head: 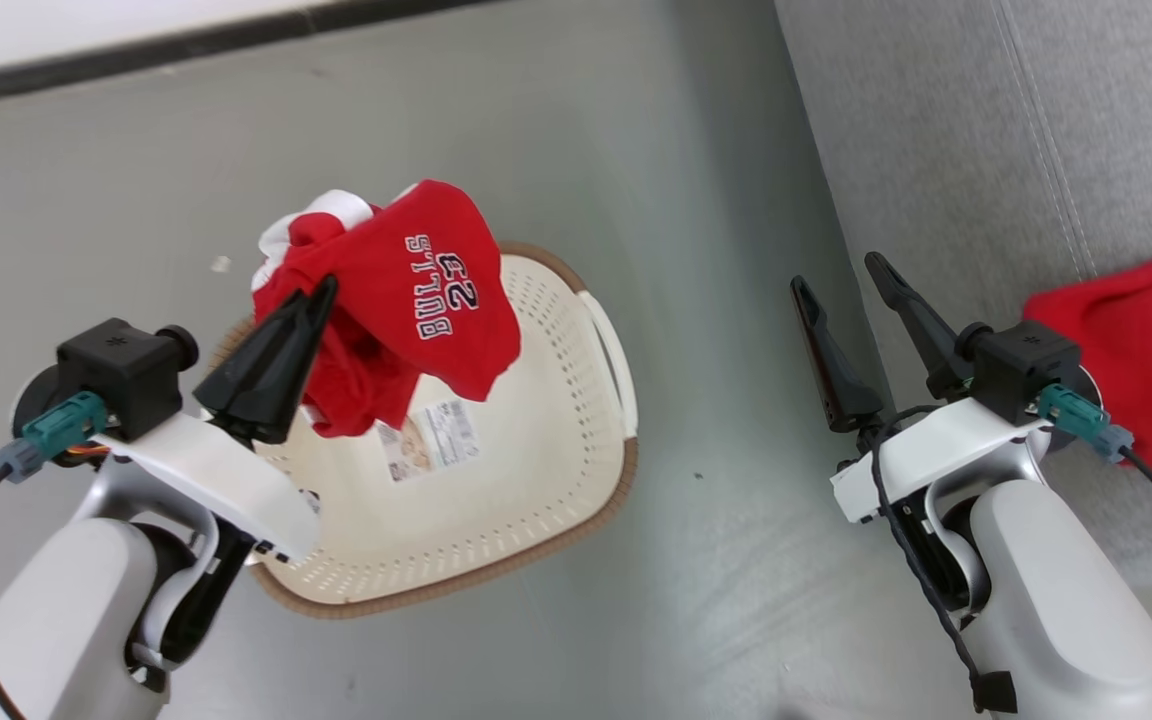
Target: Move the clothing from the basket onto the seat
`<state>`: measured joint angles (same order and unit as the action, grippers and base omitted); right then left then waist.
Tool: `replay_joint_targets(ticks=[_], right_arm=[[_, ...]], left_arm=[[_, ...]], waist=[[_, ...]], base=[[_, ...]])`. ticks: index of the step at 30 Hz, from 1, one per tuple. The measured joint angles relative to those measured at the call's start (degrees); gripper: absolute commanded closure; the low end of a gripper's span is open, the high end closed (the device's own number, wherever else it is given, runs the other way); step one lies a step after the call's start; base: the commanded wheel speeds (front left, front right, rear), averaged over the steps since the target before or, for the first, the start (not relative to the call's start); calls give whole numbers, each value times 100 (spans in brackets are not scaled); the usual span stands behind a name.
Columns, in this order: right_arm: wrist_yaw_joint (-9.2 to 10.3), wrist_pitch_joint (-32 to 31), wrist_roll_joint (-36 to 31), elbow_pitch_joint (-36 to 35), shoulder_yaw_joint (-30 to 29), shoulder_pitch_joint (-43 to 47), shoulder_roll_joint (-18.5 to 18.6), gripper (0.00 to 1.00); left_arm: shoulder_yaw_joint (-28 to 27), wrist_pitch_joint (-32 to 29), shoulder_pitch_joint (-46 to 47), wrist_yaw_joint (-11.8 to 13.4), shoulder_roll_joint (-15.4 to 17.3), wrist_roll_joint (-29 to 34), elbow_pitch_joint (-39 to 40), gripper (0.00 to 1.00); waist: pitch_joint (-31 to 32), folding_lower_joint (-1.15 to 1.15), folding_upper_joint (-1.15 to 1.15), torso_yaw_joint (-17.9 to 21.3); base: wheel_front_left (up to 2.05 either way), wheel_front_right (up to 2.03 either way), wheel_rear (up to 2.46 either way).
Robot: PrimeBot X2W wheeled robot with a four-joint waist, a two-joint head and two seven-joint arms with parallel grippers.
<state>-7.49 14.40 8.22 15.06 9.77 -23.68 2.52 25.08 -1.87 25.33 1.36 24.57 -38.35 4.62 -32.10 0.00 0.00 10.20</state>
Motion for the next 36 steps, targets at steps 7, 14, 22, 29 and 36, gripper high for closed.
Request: replay_joint_targets(ticks=[7,14,22,29,36], right_arm=[[0,-1,-129,77,104,1,15,0],[0,-1,-187,185,645,10,46,0],[0,-1,-60,219,1316,29,76,0],[0,-1,79,338,1770,98,88,0],[0,-1,308,378,2197,118,90,0]], left_arm=[[67,44,-2,0,-236,-121,-90,100],[171,42,-1,26,-506,-191,-207,100],[400,-69,7,79,-748,-197,-353,100],[630,-200,44,158,-1009,-194,-559,100],[806,-269,103,213,-1200,-186,-738,100]], waist=[[499,0,0,-336],[993,0,0,-664],[1519,0,0,-1030],[1933,0,0,-1324],[2303,0,0,-1582]], base=[[0,0,0],[0,0,0],[0,0,0],[0,0,0],[0,0,0]])
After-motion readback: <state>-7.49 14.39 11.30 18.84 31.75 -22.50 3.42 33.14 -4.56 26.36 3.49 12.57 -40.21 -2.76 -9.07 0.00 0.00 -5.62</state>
